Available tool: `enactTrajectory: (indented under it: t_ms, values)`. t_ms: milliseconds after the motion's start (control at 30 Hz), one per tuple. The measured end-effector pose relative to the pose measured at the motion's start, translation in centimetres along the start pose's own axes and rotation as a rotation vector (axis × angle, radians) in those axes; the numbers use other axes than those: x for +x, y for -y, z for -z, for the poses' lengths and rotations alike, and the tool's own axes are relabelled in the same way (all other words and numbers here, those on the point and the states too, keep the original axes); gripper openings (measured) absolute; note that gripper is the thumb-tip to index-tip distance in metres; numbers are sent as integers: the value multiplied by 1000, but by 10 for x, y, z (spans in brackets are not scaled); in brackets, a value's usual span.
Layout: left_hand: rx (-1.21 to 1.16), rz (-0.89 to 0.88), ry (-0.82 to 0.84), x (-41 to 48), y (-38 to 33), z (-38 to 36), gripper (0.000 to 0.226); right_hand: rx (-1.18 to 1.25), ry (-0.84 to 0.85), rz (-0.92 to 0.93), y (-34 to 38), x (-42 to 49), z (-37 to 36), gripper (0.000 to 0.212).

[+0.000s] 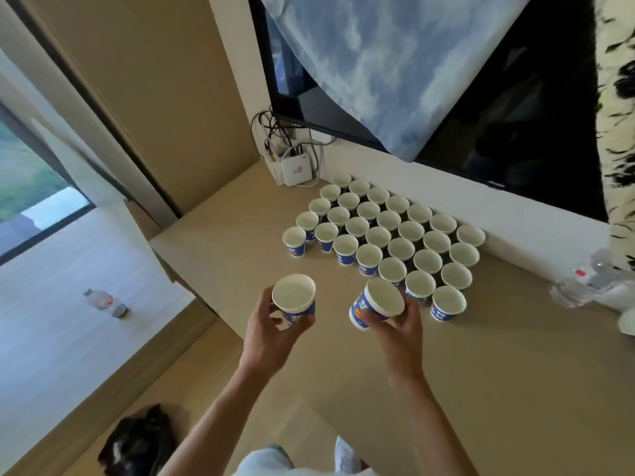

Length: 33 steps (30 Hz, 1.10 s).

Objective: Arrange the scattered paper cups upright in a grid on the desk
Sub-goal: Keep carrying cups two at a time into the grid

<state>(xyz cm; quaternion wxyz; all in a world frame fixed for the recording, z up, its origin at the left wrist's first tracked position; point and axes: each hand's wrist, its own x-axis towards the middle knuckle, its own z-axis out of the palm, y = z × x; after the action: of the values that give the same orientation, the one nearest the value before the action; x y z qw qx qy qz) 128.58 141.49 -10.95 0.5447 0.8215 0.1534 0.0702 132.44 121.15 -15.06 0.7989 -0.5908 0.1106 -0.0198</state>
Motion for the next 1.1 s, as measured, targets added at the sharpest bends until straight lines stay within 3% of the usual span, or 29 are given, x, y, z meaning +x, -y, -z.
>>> enactTrajectory:
  t_ms: [400, 800, 1100]
  values:
    - [-19, 44, 159, 116, 35, -1, 60, -215, -90, -72, -49, 45, -54, 62]
    - [-37, 53, 292, 218, 72, 57, 62, -466, -212, -205, -107, 103, -152, 53]
    - [-42, 8, 356, 247, 95, 76, 61, -527, -324, -134, -152, 153, -197, 59]
